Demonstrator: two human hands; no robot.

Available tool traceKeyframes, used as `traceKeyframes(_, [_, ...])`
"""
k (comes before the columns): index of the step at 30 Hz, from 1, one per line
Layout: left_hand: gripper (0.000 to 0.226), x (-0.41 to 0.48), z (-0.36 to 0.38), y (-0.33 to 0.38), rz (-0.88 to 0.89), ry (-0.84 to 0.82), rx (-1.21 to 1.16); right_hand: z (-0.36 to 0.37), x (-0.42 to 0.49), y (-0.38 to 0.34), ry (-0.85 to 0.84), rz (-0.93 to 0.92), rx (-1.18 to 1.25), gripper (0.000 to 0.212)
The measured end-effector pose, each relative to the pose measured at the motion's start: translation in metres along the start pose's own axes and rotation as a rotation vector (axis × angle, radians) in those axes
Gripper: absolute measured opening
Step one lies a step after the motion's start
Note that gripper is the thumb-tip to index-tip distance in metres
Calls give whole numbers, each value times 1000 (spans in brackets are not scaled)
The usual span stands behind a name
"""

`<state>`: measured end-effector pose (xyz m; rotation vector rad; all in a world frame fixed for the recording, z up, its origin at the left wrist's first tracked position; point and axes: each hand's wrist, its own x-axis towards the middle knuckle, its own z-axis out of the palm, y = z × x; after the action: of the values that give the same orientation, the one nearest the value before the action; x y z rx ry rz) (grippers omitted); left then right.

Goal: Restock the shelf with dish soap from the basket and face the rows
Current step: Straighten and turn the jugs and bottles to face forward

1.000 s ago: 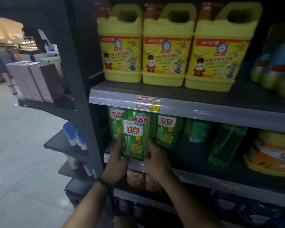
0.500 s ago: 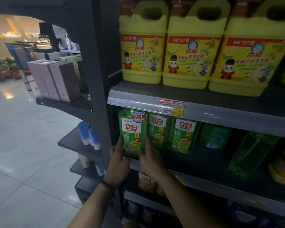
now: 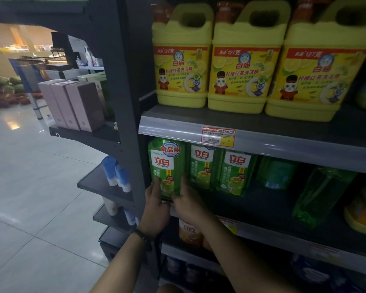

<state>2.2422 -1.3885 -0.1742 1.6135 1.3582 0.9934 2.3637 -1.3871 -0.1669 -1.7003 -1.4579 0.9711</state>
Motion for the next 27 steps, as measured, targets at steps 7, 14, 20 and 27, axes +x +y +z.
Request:
traceKeyframes(7, [93, -1, -16, 2, 2, -98, 141, -20, -11, -6, -7, -5, -15, 73])
traceKeyframes(14, [69, -28, 4, 18, 125, 74, 125, -60, -58, 10, 119, -48, 45, 53])
traceKeyframes(20, [38, -37, 51, 35, 403, -120, 142, -125, -112, 64, 449, -16, 16, 41])
traceKeyframes(27, [34, -29, 138, 68, 472, -399, 188, -195, -162, 122, 723, 78, -32, 45])
